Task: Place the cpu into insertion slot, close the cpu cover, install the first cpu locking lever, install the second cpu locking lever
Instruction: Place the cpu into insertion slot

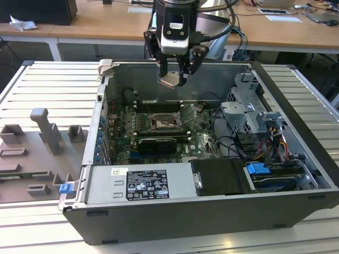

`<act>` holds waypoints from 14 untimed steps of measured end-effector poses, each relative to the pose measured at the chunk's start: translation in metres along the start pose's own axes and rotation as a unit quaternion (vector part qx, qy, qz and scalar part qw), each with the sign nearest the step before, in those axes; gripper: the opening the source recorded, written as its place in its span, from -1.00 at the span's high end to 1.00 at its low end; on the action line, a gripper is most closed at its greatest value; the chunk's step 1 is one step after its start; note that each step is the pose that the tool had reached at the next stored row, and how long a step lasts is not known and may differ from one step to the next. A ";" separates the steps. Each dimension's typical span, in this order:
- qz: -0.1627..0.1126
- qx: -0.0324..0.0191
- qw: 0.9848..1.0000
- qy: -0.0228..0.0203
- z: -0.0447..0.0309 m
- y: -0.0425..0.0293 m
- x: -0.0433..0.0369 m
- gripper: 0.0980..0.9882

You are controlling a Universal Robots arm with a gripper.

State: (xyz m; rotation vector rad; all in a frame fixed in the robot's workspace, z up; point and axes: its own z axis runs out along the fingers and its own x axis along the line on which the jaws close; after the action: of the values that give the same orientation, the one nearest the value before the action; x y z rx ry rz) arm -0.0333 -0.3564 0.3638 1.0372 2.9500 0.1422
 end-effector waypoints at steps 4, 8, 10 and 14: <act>0.007 0.000 1.000 -0.001 0.0001 0.0000 0.0000 0.00; 0.012 0.000 1.000 -0.001 0.0002 0.0000 0.0000 0.00; 0.015 0.000 1.000 -0.001 0.0002 0.0000 0.0000 0.00; 0.022 0.000 1.000 -0.002 0.0003 0.0000 0.0000 0.00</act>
State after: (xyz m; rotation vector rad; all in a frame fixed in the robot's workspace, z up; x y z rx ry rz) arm -0.0333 -0.3564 0.3634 1.1010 2.9246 0.1415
